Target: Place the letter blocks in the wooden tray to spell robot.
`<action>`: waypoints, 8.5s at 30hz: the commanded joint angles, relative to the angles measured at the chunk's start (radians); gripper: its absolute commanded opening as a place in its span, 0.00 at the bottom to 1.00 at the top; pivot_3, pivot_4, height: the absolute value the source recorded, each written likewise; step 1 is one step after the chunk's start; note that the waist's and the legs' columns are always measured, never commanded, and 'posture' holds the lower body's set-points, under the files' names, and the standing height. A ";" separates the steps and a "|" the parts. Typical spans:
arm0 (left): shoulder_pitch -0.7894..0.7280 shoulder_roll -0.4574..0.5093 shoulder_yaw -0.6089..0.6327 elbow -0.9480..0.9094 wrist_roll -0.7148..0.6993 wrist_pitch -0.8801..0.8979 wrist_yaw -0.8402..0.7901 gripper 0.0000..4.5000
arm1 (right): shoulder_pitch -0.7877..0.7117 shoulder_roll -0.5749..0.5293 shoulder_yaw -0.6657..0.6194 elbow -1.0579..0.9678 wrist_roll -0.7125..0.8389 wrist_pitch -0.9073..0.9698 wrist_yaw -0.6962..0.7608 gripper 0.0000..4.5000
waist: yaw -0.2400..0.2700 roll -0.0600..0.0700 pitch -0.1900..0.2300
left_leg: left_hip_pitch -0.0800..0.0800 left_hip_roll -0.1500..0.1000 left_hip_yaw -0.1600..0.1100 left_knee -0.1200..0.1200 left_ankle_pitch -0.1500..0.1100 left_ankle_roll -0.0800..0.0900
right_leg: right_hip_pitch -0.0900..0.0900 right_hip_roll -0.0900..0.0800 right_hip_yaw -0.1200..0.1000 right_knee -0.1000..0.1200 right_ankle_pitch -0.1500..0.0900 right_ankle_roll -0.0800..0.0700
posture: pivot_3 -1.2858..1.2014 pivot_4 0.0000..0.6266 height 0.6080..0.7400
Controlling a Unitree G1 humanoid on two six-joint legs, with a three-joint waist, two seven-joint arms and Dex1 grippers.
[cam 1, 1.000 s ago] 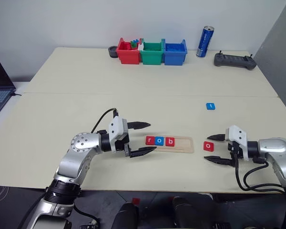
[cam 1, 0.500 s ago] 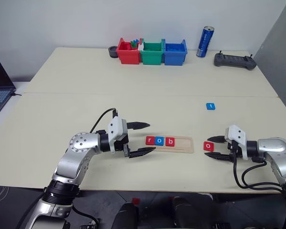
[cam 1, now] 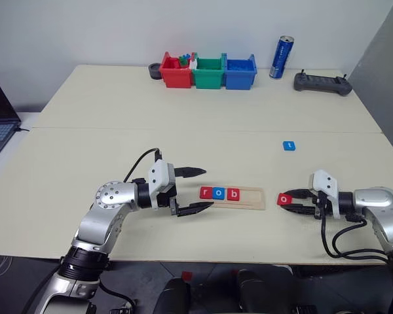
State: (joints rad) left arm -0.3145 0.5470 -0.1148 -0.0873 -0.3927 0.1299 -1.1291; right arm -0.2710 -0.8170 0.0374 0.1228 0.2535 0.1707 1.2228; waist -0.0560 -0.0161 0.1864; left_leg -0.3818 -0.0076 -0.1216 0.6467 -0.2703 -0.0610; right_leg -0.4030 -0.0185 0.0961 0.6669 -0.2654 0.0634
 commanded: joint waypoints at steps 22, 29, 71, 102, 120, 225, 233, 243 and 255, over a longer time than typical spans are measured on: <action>0.026 0.031 0.039 -0.061 -0.017 -0.003 -0.019 1.00 | -0.205 0.121 0.189 -0.091 -0.071 0.111 -0.028 0.32 | 0.001 0.000 0.000 | 0.000 0.000 -0.001 0.000 0.000 0.000 | -0.001 0.000 -0.001 0.001 0.000 0.000 | 0.52 0.24 1.00; 0.024 0.032 0.040 -0.061 -0.014 -0.002 -0.014 1.00 | -0.240 0.144 0.204 -0.032 -0.101 0.075 -0.023 0.32 | -0.001 0.000 0.000 | 0.000 0.000 -0.001 0.000 0.000 0.000 | -0.001 0.000 -0.001 0.002 0.000 0.000 | 0.52 0.24 1.00; 0.027 0.041 0.034 -0.055 -0.009 -0.014 -0.019 1.00 | -0.225 0.047 0.118 -0.160 -0.018 0.188 0.047 0.99 | 0.000 0.000 0.000 | 0.000 0.000 -0.001 0.001 0.000 0.000 | -0.002 0.000 -0.001 0.005 0.000 0.000 | 0.52 0.24 1.00; 0.008 0.040 0.032 -0.047 -0.007 -0.013 -0.020 1.00 | -0.143 0.107 0.195 -0.167 -0.098 0.119 -0.066 0.01 | 0.000 0.000 0.000 | 0.000 0.000 -0.001 0.001 0.000 0.000 | -0.002 0.000 -0.001 0.006 0.000 0.000 | 0.52 0.24 1.00; -0.004 0.033 0.023 -0.028 -0.001 -0.029 -0.032 1.00 | -0.185 0.053 0.168 -0.066 -0.085 0.099 -0.025 0.01 | 0.000 0.000 0.000 | 0.001 0.000 -0.001 0.001 0.000 0.000 | -0.002 0.000 -0.001 0.006 0.000 0.000 | 0.52 0.24 1.00; -0.042 -0.002 0.020 -0.010 0.011 -0.032 -0.008 1.00 | -0.554 0.544 -0.259 0.561 -0.132 0.263 -1.124 0.87 | -0.029 0.001 0.000 | 0.001 0.000 0.000 0.000 0.000 0.000 | -0.003 0.001 0.001 0.009 -0.001 -0.001 | 0.52 0.24 1.00; -0.040 -0.003 0.018 -0.012 0.011 -0.033 -0.010 1.00 | -0.567 0.543 -0.256 0.599 -0.135 0.232 -1.126 0.32 | -0.034 0.001 0.000 | 0.002 0.001 0.000 0.000 0.000 0.000 | -0.003 0.002 0.001 0.010 -0.001 -0.001 | 0.52 0.24 1.00; -0.023 0.001 0.021 -0.028 0.008 -0.033 -0.010 1.00 | -0.385 0.515 -0.198 0.088 -0.126 0.538 -1.105 0.33 | -0.030 0.001 0.000 | 0.001 0.000 -0.001 0.000 0.000 0.000 | -0.004 0.002 0.001 0.010 -0.001 -0.002 | 0.52 0.24 1.00; 0.005 0.005 0.018 -0.046 -0.003 -0.035 -0.020 1.00 | -0.027 0.575 -0.267 -0.843 -0.035 1.304 -1.146 0.33 | -0.023 0.001 0.000 | 0.000 0.000 -0.002 -0.001 0.000 0.000 | -0.004 0.003 0.001 0.010 -0.002 -0.002 | 0.52 0.24 1.00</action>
State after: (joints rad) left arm -0.3078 0.5473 -0.1100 -0.1011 -0.3789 0.1024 -1.1467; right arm -0.3008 -0.2550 -0.2071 -0.6400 0.2149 1.4105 0.0875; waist -0.0787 -0.0149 0.1860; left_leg -0.3814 -0.0070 -0.1241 0.6460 -0.2700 -0.0613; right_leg -0.4074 -0.0157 0.0965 0.6774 -0.2675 0.0615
